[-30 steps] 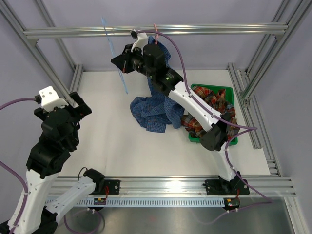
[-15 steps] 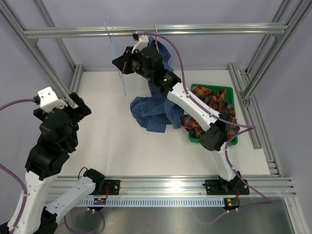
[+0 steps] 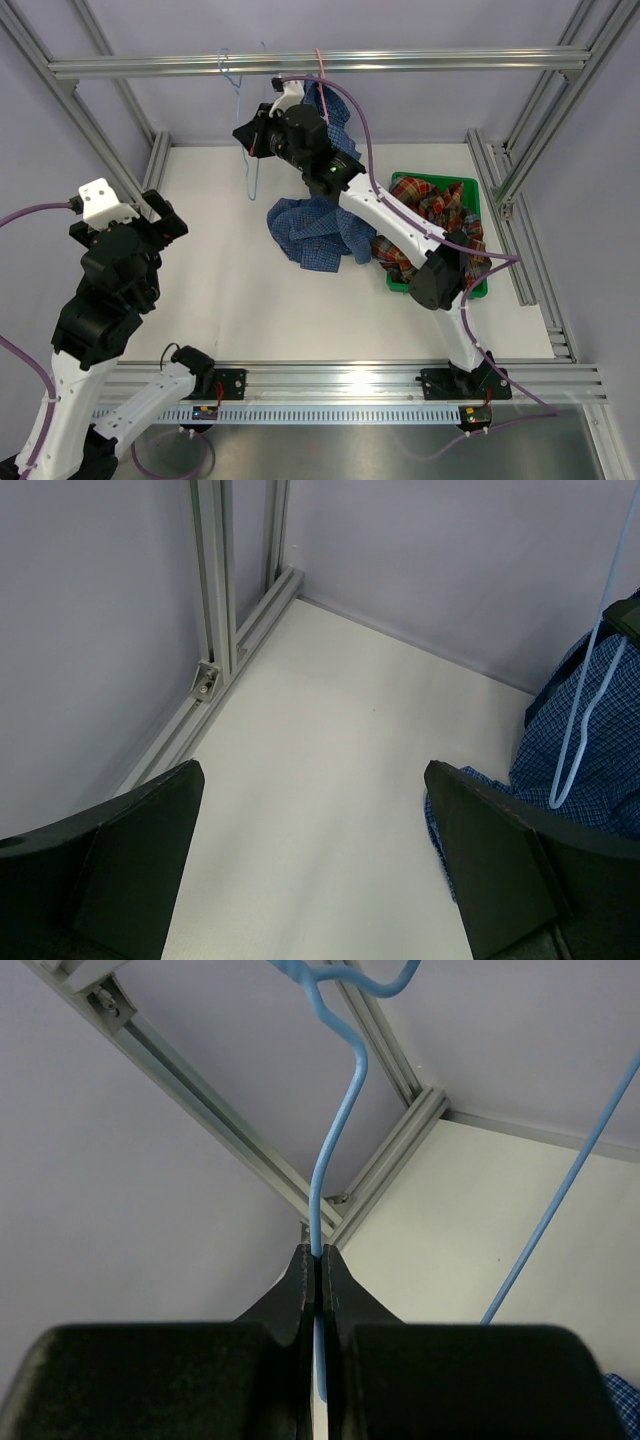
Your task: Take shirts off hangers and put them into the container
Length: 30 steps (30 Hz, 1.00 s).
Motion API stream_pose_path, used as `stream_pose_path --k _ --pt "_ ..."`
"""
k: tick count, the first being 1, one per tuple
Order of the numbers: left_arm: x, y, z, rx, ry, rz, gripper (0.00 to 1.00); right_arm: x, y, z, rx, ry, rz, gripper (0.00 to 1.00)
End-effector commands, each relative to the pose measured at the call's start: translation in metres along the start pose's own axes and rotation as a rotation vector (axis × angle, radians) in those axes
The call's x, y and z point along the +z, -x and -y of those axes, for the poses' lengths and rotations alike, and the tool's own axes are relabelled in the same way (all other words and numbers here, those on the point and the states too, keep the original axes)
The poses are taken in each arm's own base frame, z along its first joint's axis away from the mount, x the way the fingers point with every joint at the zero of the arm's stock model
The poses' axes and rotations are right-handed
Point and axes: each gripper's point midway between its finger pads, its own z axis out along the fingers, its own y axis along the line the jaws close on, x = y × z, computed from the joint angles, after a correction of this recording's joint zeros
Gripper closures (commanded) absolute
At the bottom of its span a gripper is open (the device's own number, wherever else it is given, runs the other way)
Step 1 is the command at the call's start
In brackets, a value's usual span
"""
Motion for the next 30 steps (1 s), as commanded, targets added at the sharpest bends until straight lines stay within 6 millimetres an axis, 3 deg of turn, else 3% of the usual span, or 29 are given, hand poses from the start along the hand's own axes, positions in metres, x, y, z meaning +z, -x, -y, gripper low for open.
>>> stream_pose_path --k 1,11,14,15,19,25,30 --pt "-0.005 0.022 0.005 -0.061 -0.032 0.054 0.01 -0.002 0.034 0.011 0.035 -0.069 0.128 1.0" --pt "-0.004 0.021 0.007 -0.064 -0.041 0.051 0.01 -0.006 0.026 0.002 0.015 -0.045 0.113 1.0" --pt "-0.003 0.018 0.008 -0.064 -0.045 0.046 0.01 -0.01 0.022 -0.003 0.003 -0.022 0.098 0.81" --pt "-0.002 0.017 0.009 -0.063 -0.044 0.045 0.01 -0.01 0.02 -0.005 -0.002 -0.023 0.097 0.68" --pt "-0.001 0.015 0.01 -0.061 -0.048 0.043 0.01 -0.013 0.023 -0.015 -0.055 0.014 0.111 0.53" --pt "0.001 0.013 0.014 -0.049 -0.057 0.036 0.01 -0.015 0.027 -0.024 -0.099 0.044 0.103 0.44" --pt "0.0 0.014 0.015 -0.056 -0.064 0.036 0.02 -0.029 0.041 -0.039 -0.148 0.084 0.121 0.33"
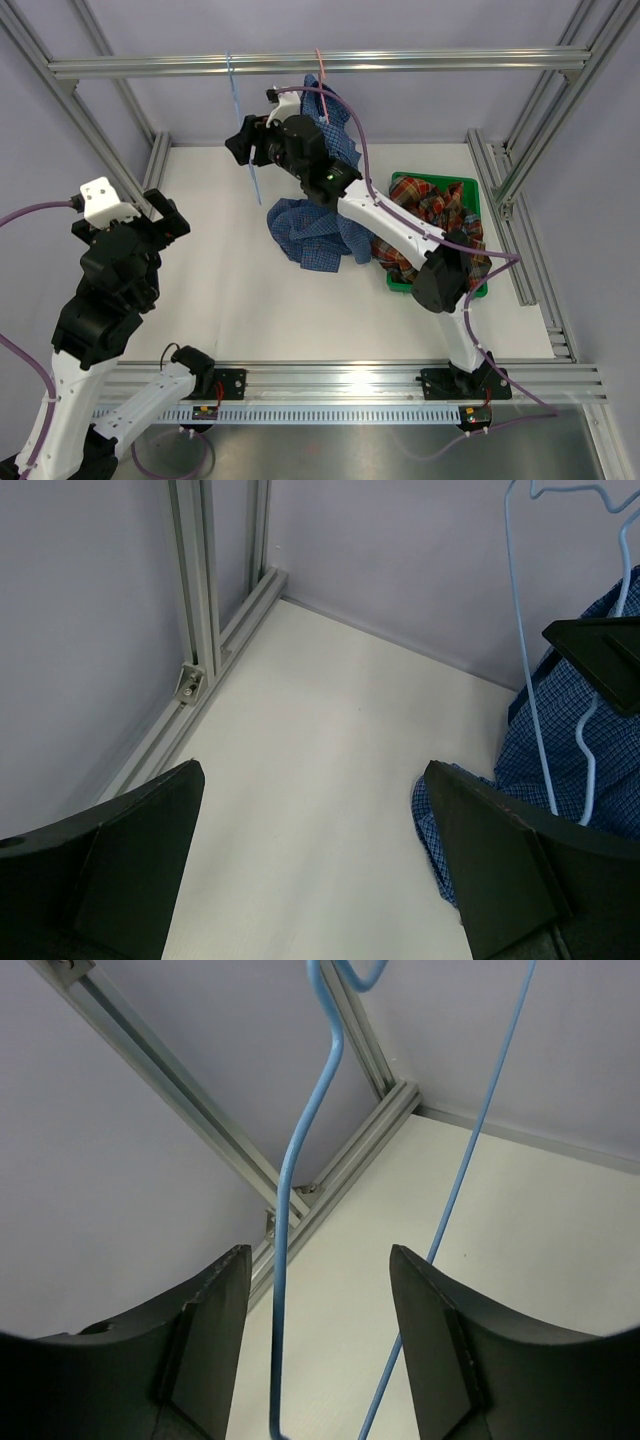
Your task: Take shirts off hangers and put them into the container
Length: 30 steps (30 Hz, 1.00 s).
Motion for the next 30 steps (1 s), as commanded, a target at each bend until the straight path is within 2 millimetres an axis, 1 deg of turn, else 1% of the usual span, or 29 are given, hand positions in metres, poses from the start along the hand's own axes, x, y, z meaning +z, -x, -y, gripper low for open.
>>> stream_pose_path --k 1,3,4,5,6,7,8,9,10,11,12,13,14,15,16,18,19,20,21,24,26,29,30 --pt "0.001 0.011 0.007 -0.043 -0.026 0.037 0.02 -0.04 0.077 -0.048 -0.06 0.109 0.139 0.3" --pt "0.002 0.009 0.007 -0.038 -0.022 0.033 0.02 -0.052 0.078 -0.051 -0.091 0.106 0.122 0.29" --pt "0.002 0.007 0.007 -0.034 -0.024 0.032 0.02 -0.067 0.09 -0.061 -0.107 0.109 0.129 0.26" --pt "0.003 0.007 0.008 -0.035 -0.025 0.034 0.02 -0.076 0.095 -0.063 -0.125 0.092 0.128 0.24" --pt "0.003 0.006 0.008 -0.035 -0.027 0.033 0.03 -0.085 0.092 -0.059 -0.148 0.061 0.093 0.22" --pt "0.005 0.005 0.009 -0.031 -0.022 0.03 0.03 -0.106 0.111 -0.067 -0.153 0.07 0.109 0.22" --pt "0.005 0.005 0.01 -0.029 -0.028 0.027 0.03 -0.116 0.115 -0.067 -0.157 0.06 0.097 0.21" --pt "0.006 0.005 0.012 -0.027 -0.033 0.023 0.03 -0.127 0.112 -0.059 -0.174 0.021 0.058 0.21" --pt "0.007 0.004 0.014 -0.026 -0.033 0.019 0.04 -0.146 0.124 -0.059 -0.185 0.002 0.067 0.2" --pt "0.007 0.004 0.016 -0.027 -0.042 0.016 0.04 -0.155 0.125 -0.054 -0.201 -0.022 0.055 0.2" --pt "0.007 0.005 0.017 -0.03 -0.048 0.015 0.05 -0.165 0.123 -0.045 -0.232 -0.063 0.028 0.2" --pt "0.007 0.004 0.018 -0.035 -0.051 0.013 0.05 -0.179 0.128 -0.042 -0.253 -0.085 0.025 0.2" --pt "0.007 0.005 0.021 -0.037 -0.066 0.009 0.06 -0.185 0.127 -0.033 -0.273 -0.124 0.008 0.23" --pt "0.006 0.007 0.022 -0.041 -0.075 0.011 0.06 -0.194 0.119 -0.016 -0.309 -0.199 -0.039 0.3" --pt "0.005 0.008 0.024 -0.045 -0.081 0.011 0.07 -0.199 0.116 -0.007 -0.331 -0.236 -0.058 0.35" --pt "0.005 0.01 0.026 -0.044 -0.092 0.005 0.07 -0.204 0.107 0.015 -0.39 -0.326 -0.086 0.43" --pt "0.004 0.011 0.027 -0.043 -0.093 0.004 0.08 -0.204 0.088 0.026 -0.41 -0.348 -0.128 0.46" --pt "0.004 0.012 0.028 -0.042 -0.101 0.004 0.07 -0.201 0.073 0.035 -0.43 -0.361 -0.159 0.46" --pt "0.004 0.013 0.029 -0.04 -0.103 0.004 0.08 -0.199 0.066 0.039 -0.435 -0.367 -0.173 0.46" --pt "0.004 0.013 0.031 -0.026 -0.114 -0.006 0.08 -0.195 0.048 0.053 -0.447 -0.409 -0.202 0.46" --pt "0.003 0.014 0.033 -0.023 -0.123 -0.009 0.08 -0.193 0.044 0.054 -0.439 -0.395 -0.198 0.46" --pt "0.003 0.014 0.034 -0.019 -0.133 -0.013 0.08 -0.187 0.036 0.068 -0.408 -0.405 -0.217 0.47" --pt "0.003 0.014 0.035 -0.02 -0.136 -0.012 0.08 -0.185 0.03 0.076 -0.407 -0.424 -0.233 0.47"
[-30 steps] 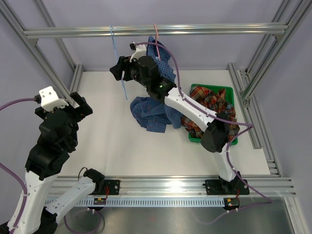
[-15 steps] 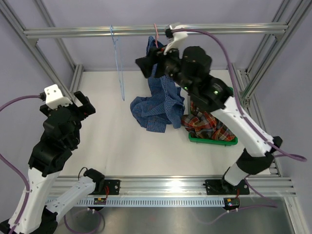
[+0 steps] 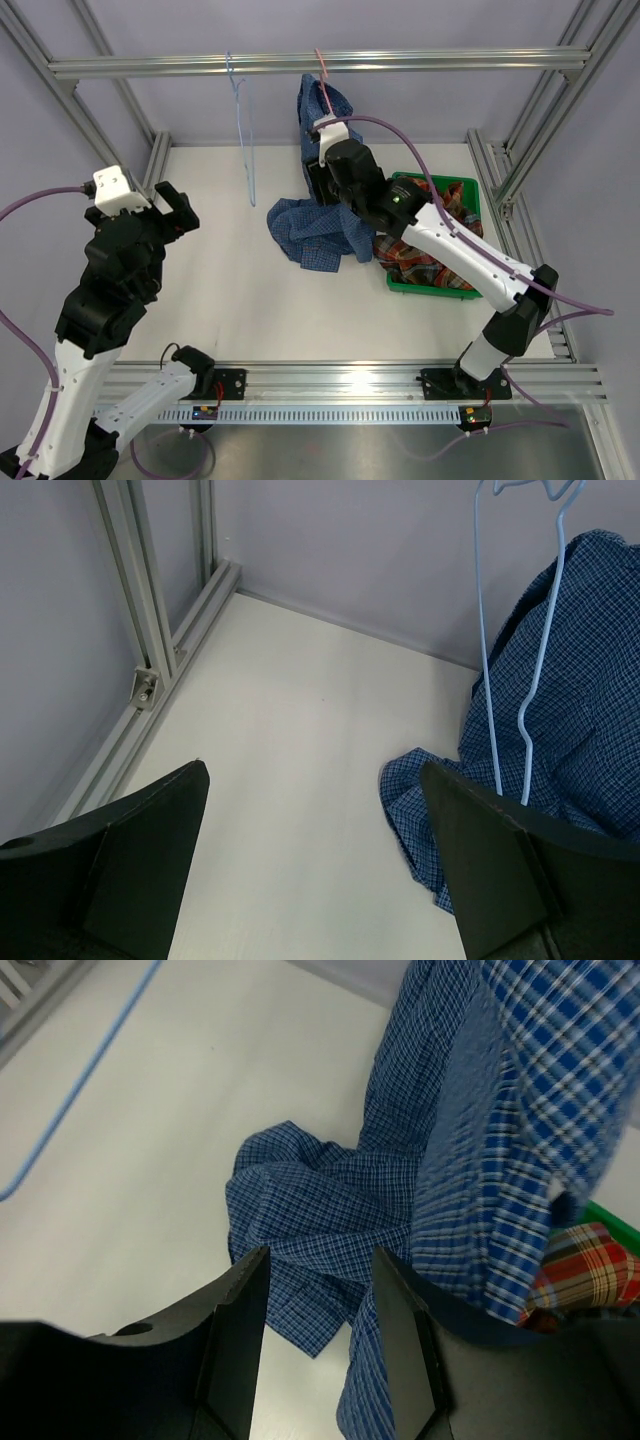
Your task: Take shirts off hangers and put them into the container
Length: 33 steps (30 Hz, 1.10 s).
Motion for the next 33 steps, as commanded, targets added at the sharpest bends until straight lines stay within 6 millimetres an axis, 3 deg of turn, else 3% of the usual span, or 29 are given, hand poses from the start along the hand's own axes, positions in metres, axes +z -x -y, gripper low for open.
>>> stream_pose_path --k 1,8,11,14,17,18,22,24,29,33 --pt "-0.002 0.013 0.009 -0.019 -0.043 0.024 0.08 -0.003 0.018 0.029 0.039 -0.059 0.051 0.47" --pt "-0.004 0.012 0.008 -0.017 -0.052 0.031 0.08 0.002 0.013 0.045 0.044 -0.1 0.048 0.51" --pt "-0.002 0.008 0.006 -0.013 -0.044 0.031 0.08 -0.014 0.022 0.042 0.055 -0.058 0.094 0.49" --pt "0.001 0.002 0.01 -0.011 -0.054 0.018 0.08 -0.034 0.033 0.024 0.063 0.072 0.118 0.49" --pt "0.003 -0.001 0.012 -0.016 -0.058 0.011 0.08 -0.068 0.056 0.015 0.096 0.164 0.2 0.49" --pt "0.003 -0.002 0.012 -0.019 -0.058 0.011 0.08 -0.085 0.067 0.017 0.106 0.177 0.238 0.49" --pt "0.002 0.0 0.015 -0.026 -0.072 0.012 0.08 -0.114 0.084 0.026 0.112 0.174 0.272 0.46" --pt "0.002 0.001 0.015 -0.027 -0.075 0.011 0.09 -0.114 0.081 0.031 0.105 0.15 0.256 0.41" --pt "0.003 0.001 0.018 -0.029 -0.08 0.009 0.09 -0.098 0.065 0.034 0.086 0.119 0.207 0.38" --pt "0.003 0.001 0.019 -0.028 -0.086 0.006 0.09 -0.069 0.05 0.038 0.067 0.081 0.145 0.37"
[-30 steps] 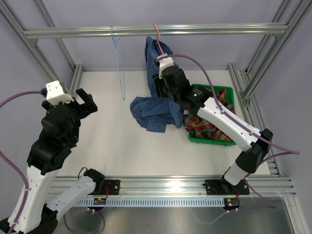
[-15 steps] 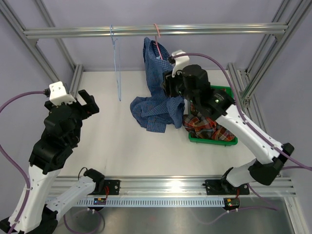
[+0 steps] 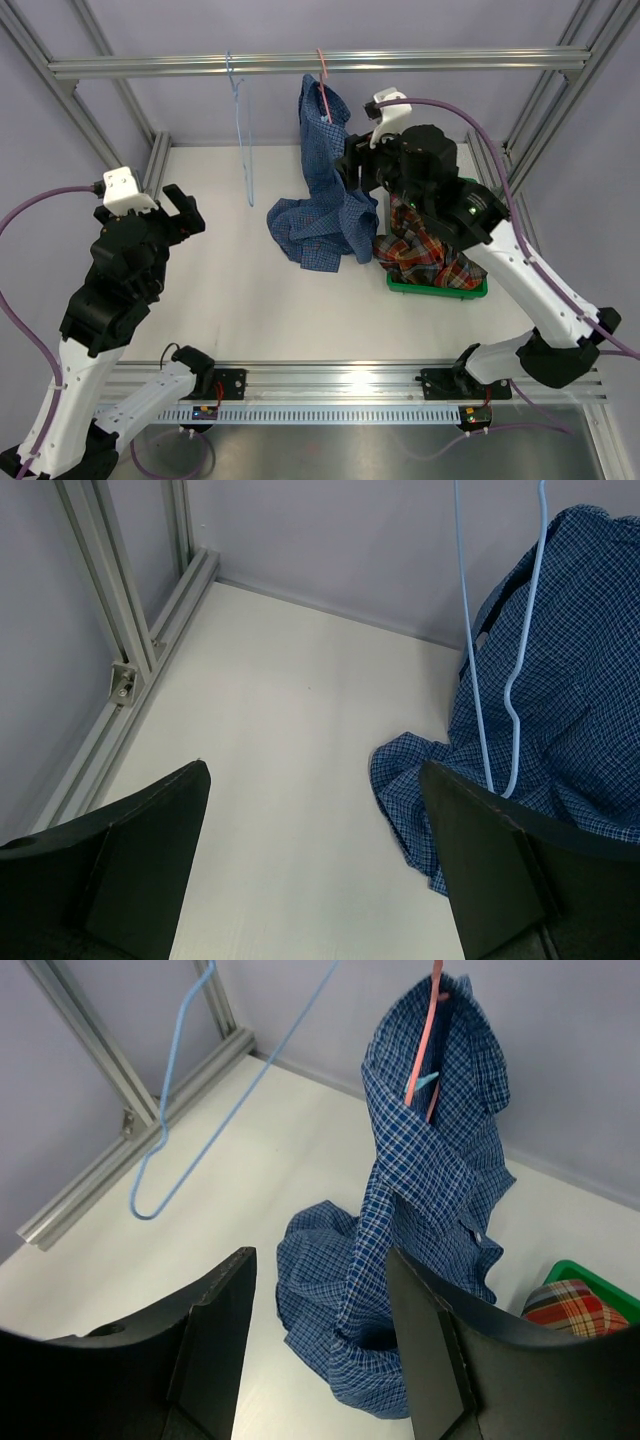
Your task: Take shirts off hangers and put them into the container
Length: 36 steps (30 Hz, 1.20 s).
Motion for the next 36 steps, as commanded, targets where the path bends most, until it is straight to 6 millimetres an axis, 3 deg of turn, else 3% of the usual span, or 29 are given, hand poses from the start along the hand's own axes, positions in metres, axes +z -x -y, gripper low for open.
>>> stream_pose_path --k 1,5,13,16,17,18,25,31,34,36 --pt "0.001 0.014 0.01 -0.04 -0.037 0.036 0.09 0.023 -0.032 0.014 -0.044 -0.053 -0.099 0.36" --pt "0.0 0.015 0.009 -0.035 -0.036 0.043 0.09 0.041 -0.045 0.021 -0.051 -0.068 -0.135 0.36" --pt "0.0 0.018 0.011 -0.033 -0.044 0.054 0.09 0.058 -0.066 0.027 -0.047 -0.083 -0.176 0.39" --pt "0.0 0.018 0.012 -0.035 -0.049 0.055 0.09 0.057 -0.068 0.029 -0.031 -0.097 -0.167 0.72" --pt "0.0 0.018 0.011 -0.034 -0.047 0.055 0.09 0.054 -0.07 0.03 -0.029 -0.102 -0.167 0.92" --pt "0.001 0.018 0.011 -0.034 -0.045 0.055 0.09 0.053 -0.07 0.03 -0.022 -0.104 -0.165 0.98" --pt "0.001 0.015 0.008 -0.024 -0.034 0.055 0.09 0.042 -0.057 0.031 0.002 -0.106 -0.106 1.0" --pt "0.0 0.015 0.009 -0.031 -0.042 0.053 0.09 0.031 -0.024 0.026 -0.018 -0.098 -0.039 1.0" --pt "0.0 0.013 0.013 -0.036 -0.058 0.048 0.09 0.03 0.006 0.023 -0.033 -0.095 0.004 1.0" --pt "0.002 0.012 0.015 -0.041 -0.065 0.043 0.09 0.036 0.011 0.022 -0.037 -0.09 0.007 1.0"
